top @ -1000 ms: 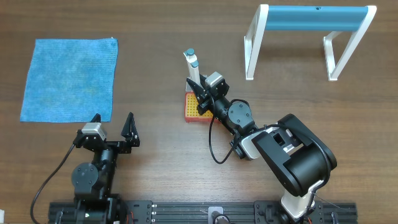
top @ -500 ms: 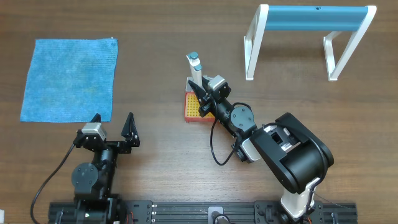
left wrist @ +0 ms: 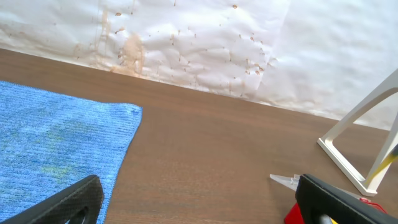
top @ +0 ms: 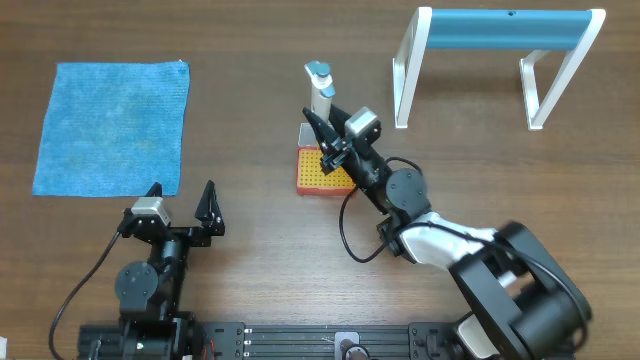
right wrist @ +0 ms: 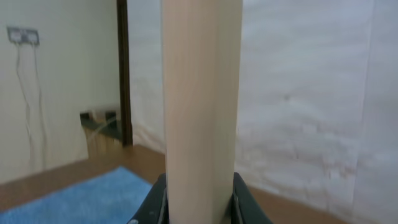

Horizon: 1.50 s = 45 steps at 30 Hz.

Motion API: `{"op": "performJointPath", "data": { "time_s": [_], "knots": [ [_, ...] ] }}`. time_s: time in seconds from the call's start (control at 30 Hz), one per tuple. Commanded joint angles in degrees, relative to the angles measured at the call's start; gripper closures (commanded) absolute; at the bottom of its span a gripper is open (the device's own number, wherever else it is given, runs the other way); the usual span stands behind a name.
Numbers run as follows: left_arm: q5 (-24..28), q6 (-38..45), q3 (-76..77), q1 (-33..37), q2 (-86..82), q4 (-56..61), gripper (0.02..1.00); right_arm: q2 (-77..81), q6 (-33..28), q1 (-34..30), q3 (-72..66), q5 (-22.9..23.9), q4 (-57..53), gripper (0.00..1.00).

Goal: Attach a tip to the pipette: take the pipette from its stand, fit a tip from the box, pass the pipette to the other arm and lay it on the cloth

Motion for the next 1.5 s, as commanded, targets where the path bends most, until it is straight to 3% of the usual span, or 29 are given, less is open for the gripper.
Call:
{"op": "performJointPath", "data": {
  "time_s": [0.03, 0.07, 0.13, 0.2, 0.23, 0.33, 0.37, 0.47, 0.5, 0.6, 0.73, 0.83, 0.9, 1.0, 1.07, 1.13, 1.23, 1.3, 1.4, 1.5],
  "knots": [
    [-0.6, 0.7, -0.1, 0.2, -0.3, -0.3, 0.018, -20.1, 0.4, -0.2, 4.1, -13.7, -27.3, 0.919],
    [-0.6, 0.7, -0.1, 0.2, -0.3, -0.3, 0.018, -27.1, 0.4, -0.2, 8.3, -14.8, -50.0, 0.921],
    [-0.6, 0.7, -0.1, 0.2, -0.3, -0.3, 0.018, -33.1, 0.5, 1.2, 13.9, -15.0, -76.2, 0.921],
    [-0.6, 0.7, -0.1, 0.2, -0.3, -0.3, 0.018, -36.0, 1.5, 2.1, 13.9, -15.4, -84.2, 0.921],
    [-0.6, 0.7, -0.1, 0.2, -0.3, -0.3, 0.018, -37.6, 7.5, 2.0, 13.9, -15.5, -88.6, 0.921],
    [-0.6, 0.7, -0.1, 0.2, -0.3, -0.3, 0.018, -38.3, 23.3, 2.0, 13.9, -18.4, -86.4, 0.921],
    [-0.6, 0.7, -0.1, 0.2, -0.3, -0.3, 0.018, -38.3, 33.7, 2.0, 13.9, -18.4, -82.4, 0.921],
    [-0.7, 0.7, -0.1, 0.2, -0.3, -0.3, 0.018, -38.1, 34.8, 2.7, 13.5, -18.2, -82.9, 0.919],
    [5.4, -7.9, -0.1, 0.2, -0.3, 0.8, 0.018, -37.7, 35.6, 4.0, 13.5, -18.2, -82.9, 0.919],
    [36.2, -49.6, -0.1, 0.2, -0.1, 0.9, 0.018, -36.2, 38.9, 5.2, 13.5, -18.2, -82.8, 0.919],
    [35.5, -50.0, -0.1, 0.3, -0.1, 1.0, 0.018, -33.7, 44.9, 5.2, 13.5, -17.9, -82.8, 0.921],
    [35.0, -64.3, -0.1, 0.3, -0.1, 1.0, 0.018, -32.9, 46.7, 5.2, 13.5, -18.0, -81.8, 0.921],
    [33.9, -65.0, -0.1, 0.3, -0.1, 1.7, 0.018, -32.9, 46.7, 5.2, 13.5, -18.0, -81.8, 0.921],
    [32.2, -64.9, -0.1, 0.3, 1.1, 11.8, 0.018, -32.9, 46.7, 5.2, 13.5, -18.7, -81.8, 0.921],
    [34.4, -64.9, 0.0, 0.3, 9.6, 22.3, 0.038, -32.9, 46.7, 5.2, 13.5, -18.9, -81.8, 0.921],
    [39.4, -63.2, 3.3, 0.3, 22.4, 32.3, 0.042, -32.9, 46.7, 5.2, 13.5, -19.1, -81.7, 0.921],
    [61.4, -51.5, 24.2, 0.3, 57.3, 41.7, 0.023, -32.9, 46.0, 5.2, 13.5, -19.7, -81.7, 0.921],
    [76.7, -51.0, 35.5, 0.2, 74.1, 48.9, 0.02, -32.9, 46.0, 5.2, 13.5, -19.7, -81.7, 0.921],
    [85.2, -52.5, 42.6, -0.3, 83.6, 51.6, 0.02, -32.9, 46.0, 5.2, 13.5, -19.7, -81.1, 0.921],
    [86.7, -52.5, 42.6, -3.3, 83.5, 53.9, 0.023, -32.9, 46.0, 5.2, 13.5, -19.7, -81.1, 0.921]
  ]
}}
